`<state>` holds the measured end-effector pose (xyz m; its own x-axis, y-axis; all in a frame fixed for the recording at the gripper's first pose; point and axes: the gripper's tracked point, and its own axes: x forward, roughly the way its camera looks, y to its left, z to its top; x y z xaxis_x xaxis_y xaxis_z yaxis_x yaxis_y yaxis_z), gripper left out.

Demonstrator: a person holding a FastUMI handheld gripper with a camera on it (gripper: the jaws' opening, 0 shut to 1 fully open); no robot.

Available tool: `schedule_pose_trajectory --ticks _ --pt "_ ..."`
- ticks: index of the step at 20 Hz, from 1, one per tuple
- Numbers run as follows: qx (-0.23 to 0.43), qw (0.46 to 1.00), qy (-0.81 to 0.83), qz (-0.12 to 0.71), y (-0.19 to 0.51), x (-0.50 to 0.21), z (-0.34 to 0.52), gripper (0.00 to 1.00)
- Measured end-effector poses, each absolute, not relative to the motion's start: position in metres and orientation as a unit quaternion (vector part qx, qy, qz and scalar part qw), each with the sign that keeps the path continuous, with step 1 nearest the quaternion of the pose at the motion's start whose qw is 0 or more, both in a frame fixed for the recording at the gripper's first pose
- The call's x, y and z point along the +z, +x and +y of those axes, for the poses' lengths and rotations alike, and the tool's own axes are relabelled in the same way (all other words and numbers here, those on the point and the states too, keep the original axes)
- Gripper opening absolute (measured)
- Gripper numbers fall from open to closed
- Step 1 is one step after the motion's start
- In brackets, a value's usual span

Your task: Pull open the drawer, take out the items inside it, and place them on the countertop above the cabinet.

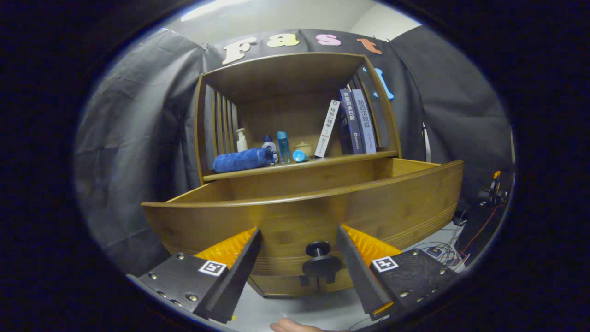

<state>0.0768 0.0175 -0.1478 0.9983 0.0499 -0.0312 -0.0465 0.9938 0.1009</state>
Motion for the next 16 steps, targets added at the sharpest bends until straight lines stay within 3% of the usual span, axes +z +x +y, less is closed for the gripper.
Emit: schedule_pose_trajectory --ticks 16 --pt "0.016 0.999 0.026 -0.02 0.168 -0.14 0.029 0.99"
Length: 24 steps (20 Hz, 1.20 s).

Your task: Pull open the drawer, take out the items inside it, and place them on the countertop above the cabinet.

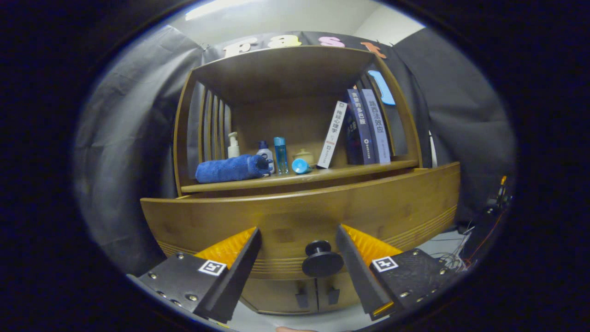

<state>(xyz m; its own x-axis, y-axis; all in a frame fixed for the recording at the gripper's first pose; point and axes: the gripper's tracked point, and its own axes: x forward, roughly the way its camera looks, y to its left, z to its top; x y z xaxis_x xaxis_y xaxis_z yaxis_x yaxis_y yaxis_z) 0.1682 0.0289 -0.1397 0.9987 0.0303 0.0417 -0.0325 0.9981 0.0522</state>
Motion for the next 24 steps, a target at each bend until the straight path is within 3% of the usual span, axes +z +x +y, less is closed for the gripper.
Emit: schedule_pose_trajectory --ticks 24 --pt "0.017 0.99 0.095 -0.104 0.237 -0.145 0.036 1.0"
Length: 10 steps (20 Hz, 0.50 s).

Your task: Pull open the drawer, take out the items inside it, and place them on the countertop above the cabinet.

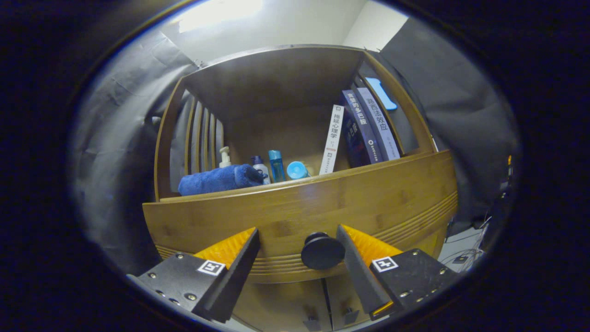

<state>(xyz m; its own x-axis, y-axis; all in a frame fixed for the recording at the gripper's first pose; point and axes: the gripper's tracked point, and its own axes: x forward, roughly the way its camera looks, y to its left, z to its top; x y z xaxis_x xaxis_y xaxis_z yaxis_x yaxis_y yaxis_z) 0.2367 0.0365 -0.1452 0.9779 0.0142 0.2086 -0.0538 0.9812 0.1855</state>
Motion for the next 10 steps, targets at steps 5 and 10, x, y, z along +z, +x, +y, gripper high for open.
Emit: schedule_pose_trajectory --ticks 5,10 --pt "0.016 0.991 0.088 -0.098 0.244 -0.144 0.036 0.99" --pt "0.017 0.997 0.056 -0.05 0.247 -0.143 0.039 1.0"
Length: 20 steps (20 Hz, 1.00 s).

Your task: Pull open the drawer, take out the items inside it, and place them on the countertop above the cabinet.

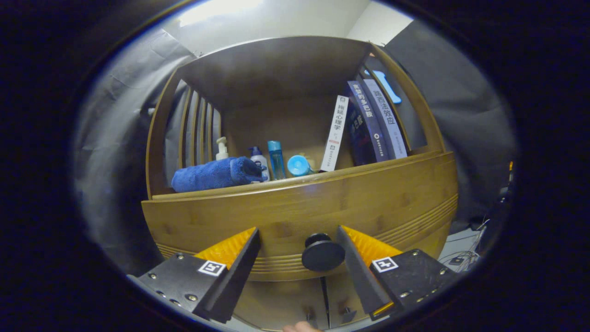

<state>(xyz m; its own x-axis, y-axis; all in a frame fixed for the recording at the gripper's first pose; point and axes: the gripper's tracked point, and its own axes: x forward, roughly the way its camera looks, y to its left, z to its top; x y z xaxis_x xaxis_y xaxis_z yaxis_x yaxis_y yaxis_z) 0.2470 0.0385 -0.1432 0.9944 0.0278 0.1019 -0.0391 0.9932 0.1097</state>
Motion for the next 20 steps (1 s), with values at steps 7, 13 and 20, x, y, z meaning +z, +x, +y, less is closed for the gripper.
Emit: schedule_pose_trajectory --ticks 7,13,20 --pt "0.011 0.995 -0.077 -0.056 0.215 -0.106 0.045 0.99" --pt "0.037 0.996 -0.077 -0.021 0.151 -0.078 0.061 0.98" --pt "0.03 0.999 0.01 0.005 0.082 -0.02 0.048 0.98"
